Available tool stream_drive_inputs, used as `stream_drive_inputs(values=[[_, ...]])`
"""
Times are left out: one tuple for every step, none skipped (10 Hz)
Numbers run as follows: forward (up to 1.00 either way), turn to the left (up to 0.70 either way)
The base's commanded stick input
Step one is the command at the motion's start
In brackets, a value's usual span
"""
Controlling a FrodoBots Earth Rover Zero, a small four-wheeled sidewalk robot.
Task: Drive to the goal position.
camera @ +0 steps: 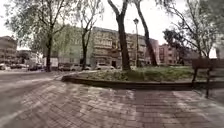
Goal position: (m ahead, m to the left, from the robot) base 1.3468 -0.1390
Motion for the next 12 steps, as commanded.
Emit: stream_drive_inputs(values=[[1.00,-0.27],[1.00,-0.27],[1.00,-0.27],[1.00,-0.27],[1.00,-0.27],[1.00,-0.27],[1.00,-0.27],[1.00,-0.27],[1.00,-0.27],[1.00,-0.27],[1.00,-0.27],[0.90,-0.29]])
